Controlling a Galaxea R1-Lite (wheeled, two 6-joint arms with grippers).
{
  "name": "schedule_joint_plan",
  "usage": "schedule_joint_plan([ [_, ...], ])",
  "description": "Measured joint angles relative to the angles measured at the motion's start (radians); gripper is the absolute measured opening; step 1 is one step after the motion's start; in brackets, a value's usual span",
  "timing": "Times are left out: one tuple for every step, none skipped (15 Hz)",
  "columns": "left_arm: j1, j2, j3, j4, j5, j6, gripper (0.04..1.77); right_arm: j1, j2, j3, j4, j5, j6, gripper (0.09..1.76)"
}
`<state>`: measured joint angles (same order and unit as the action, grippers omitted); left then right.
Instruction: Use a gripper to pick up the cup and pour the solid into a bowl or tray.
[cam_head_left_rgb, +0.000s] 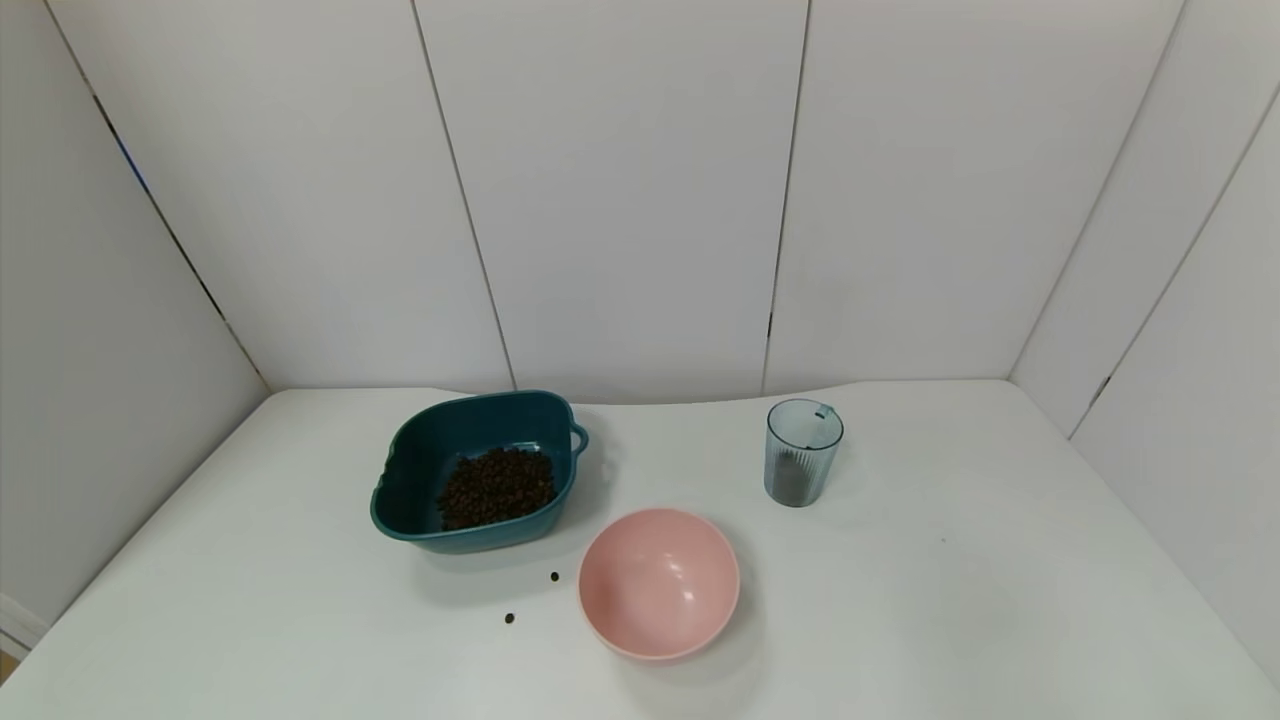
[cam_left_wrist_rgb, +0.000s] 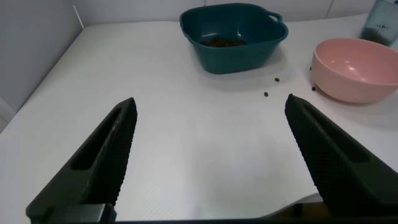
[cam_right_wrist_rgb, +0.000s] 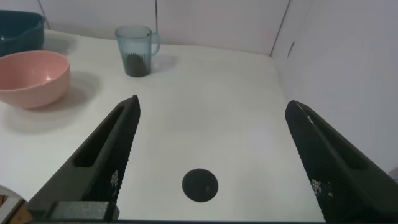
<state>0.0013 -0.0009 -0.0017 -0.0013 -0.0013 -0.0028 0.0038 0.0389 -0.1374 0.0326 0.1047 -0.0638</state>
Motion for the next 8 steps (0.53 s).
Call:
schedule_joint_plan([
  [0.0,0.0,0.0,0.0,0.0,0.0,1.72,0.0,-0.016,0.028,-0.006,-0.003,0.001,1.7],
  [0.0,0.0,0.0,0.0,0.0,0.0,1.72,-0.001,-0.025,0.051,-0.017,-0.004,0.001,1.7],
  [0.0,0.0,0.0,0.0,0.0,0.0,1.72,-0.001,-0.032,0.074,-0.037,-0.005,0.0,1.7],
  [0.0,0.0,0.0,0.0,0.0,0.0,1.72,-0.001,-0.035,0.095,-0.053,-0.018,-0.001,1.7],
  [0.0,0.0,0.0,0.0,0.0,0.0,1.72,-0.001,-0.037,0.108,-0.062,-0.034,0.0,1.7],
  [0.0,0.0,0.0,0.0,0.0,0.0,1.72,-0.001,-0.039,0.117,-0.073,-0.044,0.002,1.7],
  [0.0,0.0,0.0,0.0,0.0,0.0,1.72,-0.001,-0.039,0.126,-0.069,-0.062,0.002,1.7],
  [0.0,0.0,0.0,0.0,0.0,0.0,1.72,-0.001,-0.039,0.134,-0.031,-0.077,0.006,1.7],
])
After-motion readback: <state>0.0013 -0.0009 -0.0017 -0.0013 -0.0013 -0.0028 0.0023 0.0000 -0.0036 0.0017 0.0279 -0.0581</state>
